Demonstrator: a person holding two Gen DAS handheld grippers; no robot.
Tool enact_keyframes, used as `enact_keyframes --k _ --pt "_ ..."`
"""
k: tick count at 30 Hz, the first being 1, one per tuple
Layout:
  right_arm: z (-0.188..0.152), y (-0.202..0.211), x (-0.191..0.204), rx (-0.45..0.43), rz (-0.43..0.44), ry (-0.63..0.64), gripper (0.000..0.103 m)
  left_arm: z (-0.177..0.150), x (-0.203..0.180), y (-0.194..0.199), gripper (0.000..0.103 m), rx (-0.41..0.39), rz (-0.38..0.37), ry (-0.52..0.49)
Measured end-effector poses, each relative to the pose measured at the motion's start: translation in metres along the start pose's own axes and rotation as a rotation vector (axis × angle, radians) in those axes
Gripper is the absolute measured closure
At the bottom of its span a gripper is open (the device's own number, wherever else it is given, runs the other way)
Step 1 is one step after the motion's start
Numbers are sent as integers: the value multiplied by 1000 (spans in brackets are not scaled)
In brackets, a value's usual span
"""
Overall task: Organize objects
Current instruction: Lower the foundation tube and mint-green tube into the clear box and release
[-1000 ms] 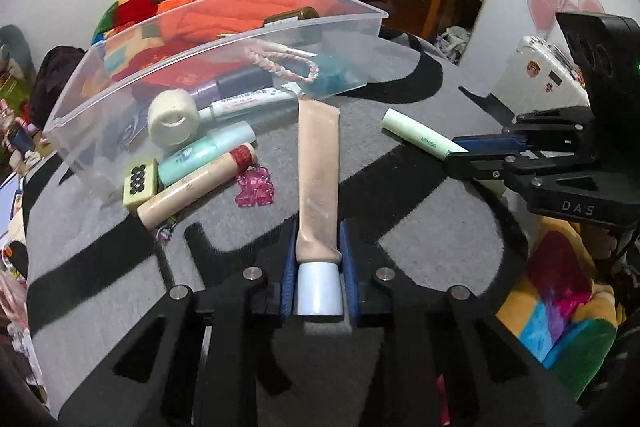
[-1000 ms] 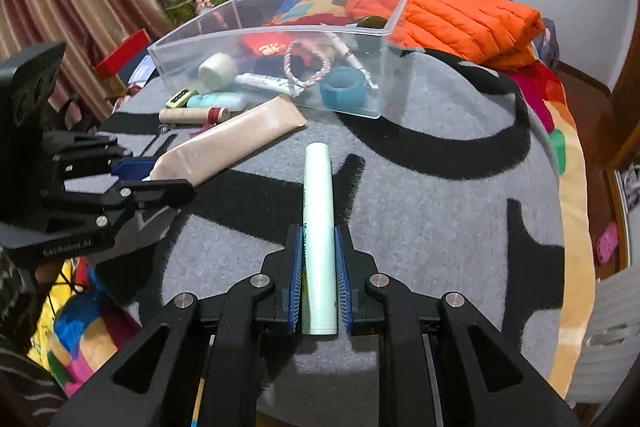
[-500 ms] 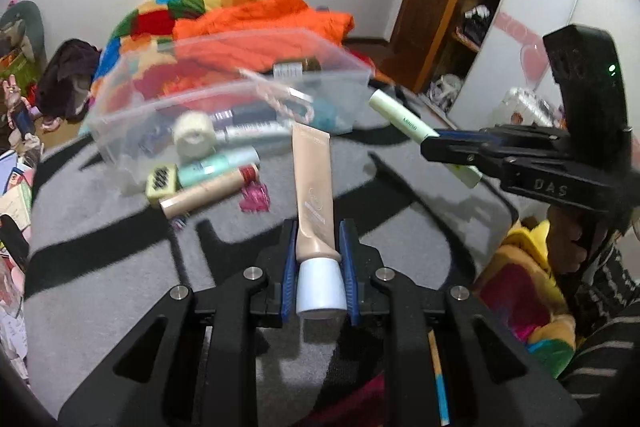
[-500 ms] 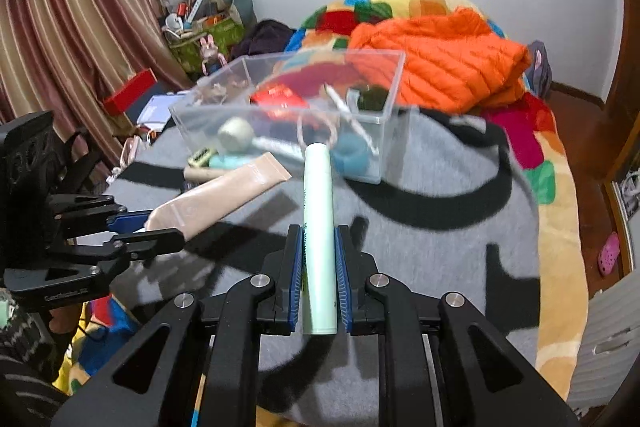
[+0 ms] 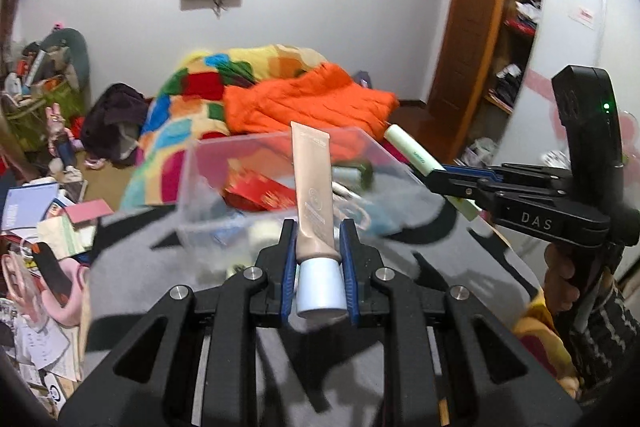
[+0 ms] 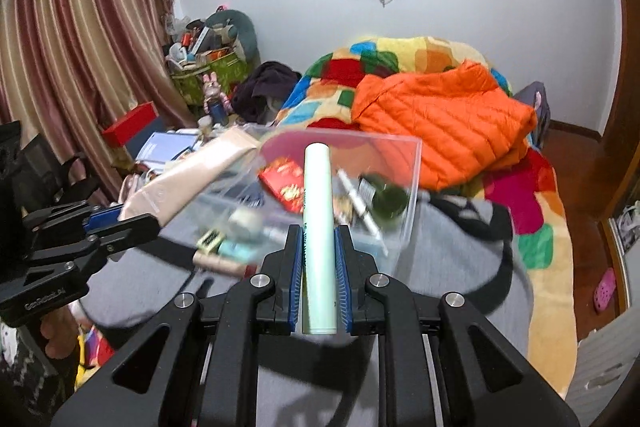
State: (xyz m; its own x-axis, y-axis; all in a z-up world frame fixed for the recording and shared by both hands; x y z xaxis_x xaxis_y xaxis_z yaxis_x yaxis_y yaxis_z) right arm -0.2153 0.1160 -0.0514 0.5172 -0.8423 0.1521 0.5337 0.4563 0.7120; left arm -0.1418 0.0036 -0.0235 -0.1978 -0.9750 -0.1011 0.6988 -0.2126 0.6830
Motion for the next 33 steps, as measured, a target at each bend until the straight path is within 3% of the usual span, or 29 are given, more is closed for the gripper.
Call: enact_keyframes --k 5,10,17,21,28,33 --pt "23 -22 -8 13 -16 -12 89 14 23 -15 83 3 51 28" --pt "34 -57 -14 84 -2 -20 89 15 45 -43 83 69 74 73" --pt "31 -105 -19 184 12 -31 89 5 63 -78 82 171 70 131" --pt "24 -121 -17 223 5 -16 89 7 60 -84 83 174 54 132" --pt "20 -121 -11 234 -8 14 88 8 51 -84 82 182 23 115" --pt "25 -102 -3 199 2 37 82 11 47 -73 82 169 4 112"
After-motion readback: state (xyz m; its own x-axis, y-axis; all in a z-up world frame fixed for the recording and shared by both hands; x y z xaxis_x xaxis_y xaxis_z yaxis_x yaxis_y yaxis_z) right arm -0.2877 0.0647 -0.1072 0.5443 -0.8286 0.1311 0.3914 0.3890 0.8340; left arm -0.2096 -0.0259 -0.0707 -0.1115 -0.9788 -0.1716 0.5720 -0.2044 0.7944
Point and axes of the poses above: each gripper's, at about its wrist camera, not at the fingertips, and y roughly against the way its jaws point, x to its left, z to its top, the point moved 10 cm from there along -y, roughly the way its jaws point, and after that the axes turned 7 degrees about x, right-handed, at the moved point
